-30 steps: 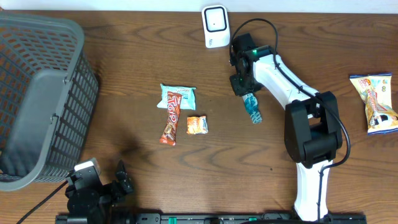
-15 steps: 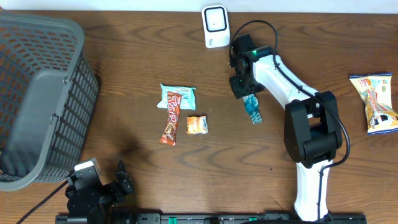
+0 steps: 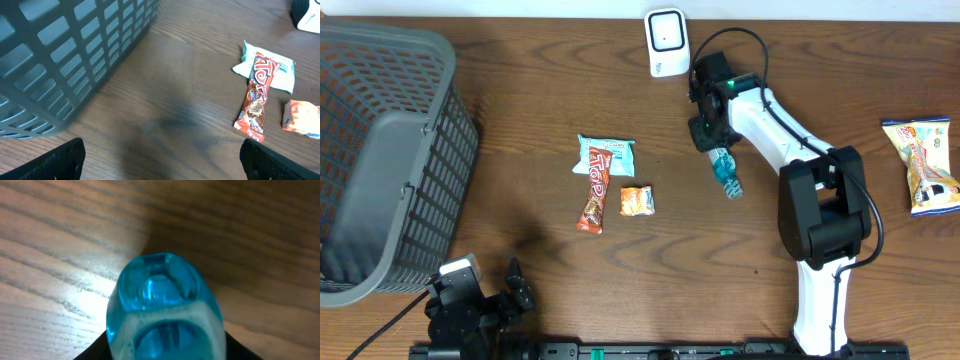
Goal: Scan the item barcode
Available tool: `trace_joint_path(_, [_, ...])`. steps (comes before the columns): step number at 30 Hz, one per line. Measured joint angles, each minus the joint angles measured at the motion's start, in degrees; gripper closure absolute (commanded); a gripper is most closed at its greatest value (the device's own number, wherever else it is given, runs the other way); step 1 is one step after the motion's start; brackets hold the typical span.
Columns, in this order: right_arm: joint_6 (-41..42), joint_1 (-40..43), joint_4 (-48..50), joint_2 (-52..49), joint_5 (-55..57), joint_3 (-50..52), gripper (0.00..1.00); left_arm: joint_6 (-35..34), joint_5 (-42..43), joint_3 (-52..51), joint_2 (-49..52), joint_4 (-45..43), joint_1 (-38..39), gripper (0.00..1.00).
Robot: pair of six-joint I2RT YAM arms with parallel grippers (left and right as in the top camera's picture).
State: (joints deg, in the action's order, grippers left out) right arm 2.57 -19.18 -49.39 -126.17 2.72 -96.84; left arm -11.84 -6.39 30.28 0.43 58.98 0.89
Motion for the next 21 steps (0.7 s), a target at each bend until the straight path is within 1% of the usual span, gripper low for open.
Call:
trace_joint_path(2, [0.0, 0.3, 0.3, 0.0, -0.1, 0.0, 0.72, 0.0, 0.0, 0.0, 0.0, 0.0, 0.0, 0.01])
trace_joint_path(5, [0.1, 0.4, 0.3, 0.1, -0.1, 0.0, 0.85, 0.0, 0.0, 0.0, 0.0, 0.0, 0.0, 0.01])
trace_joint_path(8, [0.0, 0.5, 0.3, 0.1, -0.2, 0.0, 0.95, 0.0, 0.0, 0.0, 0.0, 0.0, 0.0, 0.01])
trace_joint_path(10, [0.0, 0.5, 0.2, 0.1, -0.5, 0.0, 0.99, 0.0, 0.0, 0.0, 0.0, 0.0, 0.0, 0.01])
trace_joint_path(14, [0.0, 0.5, 0.0, 0.2, -2.8, 0.0, 0.99, 0.0, 0.0, 0.0, 0.0, 0.0, 0.0, 0.01])
trace_joint_path(21, [-0.9, 0.5, -1.9, 1.3, -10.9, 0.1, 0.99, 0.0, 0.0, 0.0, 0.0, 0.0, 0.0, 0.01])
